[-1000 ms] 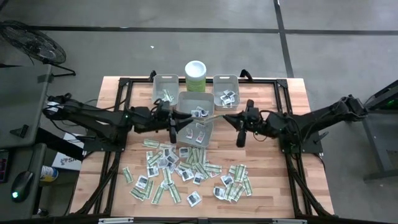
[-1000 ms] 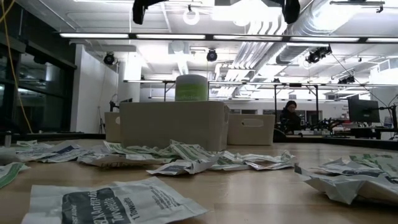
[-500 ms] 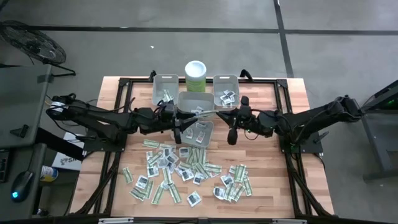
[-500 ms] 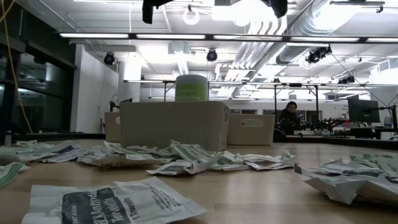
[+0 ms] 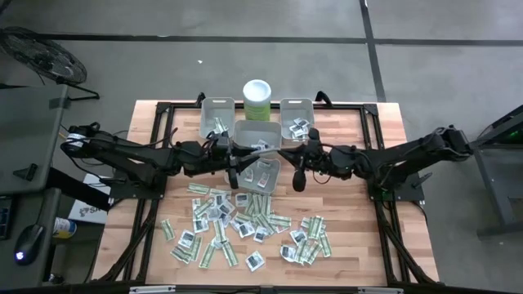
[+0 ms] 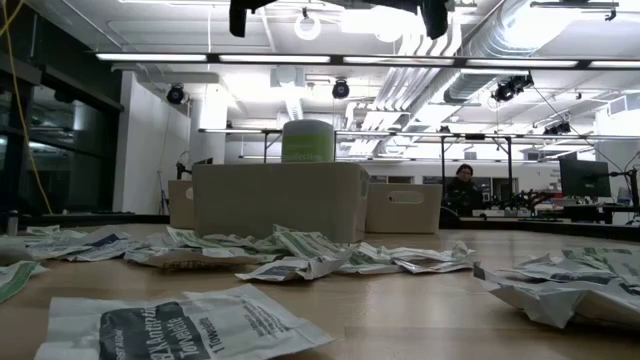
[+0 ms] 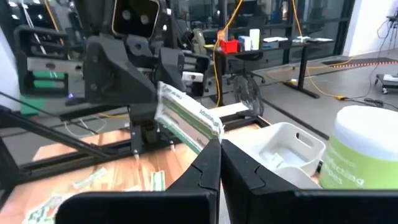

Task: Pick & Place First Aid Supplies
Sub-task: Put the bandage pack into the left bin

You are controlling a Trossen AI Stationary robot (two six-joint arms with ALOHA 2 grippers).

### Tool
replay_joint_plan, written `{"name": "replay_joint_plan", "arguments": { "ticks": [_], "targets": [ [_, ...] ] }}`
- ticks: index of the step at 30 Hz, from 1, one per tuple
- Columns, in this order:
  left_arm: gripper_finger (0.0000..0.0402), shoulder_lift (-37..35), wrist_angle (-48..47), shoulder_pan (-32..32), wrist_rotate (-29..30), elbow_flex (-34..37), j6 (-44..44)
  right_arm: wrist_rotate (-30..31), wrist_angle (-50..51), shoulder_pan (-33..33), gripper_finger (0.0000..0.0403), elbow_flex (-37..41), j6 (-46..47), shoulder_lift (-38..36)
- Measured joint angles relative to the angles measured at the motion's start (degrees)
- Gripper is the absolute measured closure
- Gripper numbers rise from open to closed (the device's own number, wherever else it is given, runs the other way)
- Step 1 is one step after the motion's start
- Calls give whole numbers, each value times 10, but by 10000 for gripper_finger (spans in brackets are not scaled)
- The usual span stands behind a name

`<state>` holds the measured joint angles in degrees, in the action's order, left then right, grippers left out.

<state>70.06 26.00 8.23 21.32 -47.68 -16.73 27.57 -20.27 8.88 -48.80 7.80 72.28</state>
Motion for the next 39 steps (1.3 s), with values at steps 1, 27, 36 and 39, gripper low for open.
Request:
{"name": "replay_joint_plan", "arguments": {
  "ticks": [1,27,36,39],
  "targets": [
    [291,0,0,0,0,0,0,-6,-7,-2,403,0,0,1],
    [399,0,-7,0,37,0,-2,-44,-13,-10,375,0,-22,-4],
    [401,-3,-47,0,109,0,-2,-4,67,-28,246,1,44,-60],
    [401,-8,-77,-9,171,-1,-17,19,124,-37,213,1,76,-84]
  ]
}}
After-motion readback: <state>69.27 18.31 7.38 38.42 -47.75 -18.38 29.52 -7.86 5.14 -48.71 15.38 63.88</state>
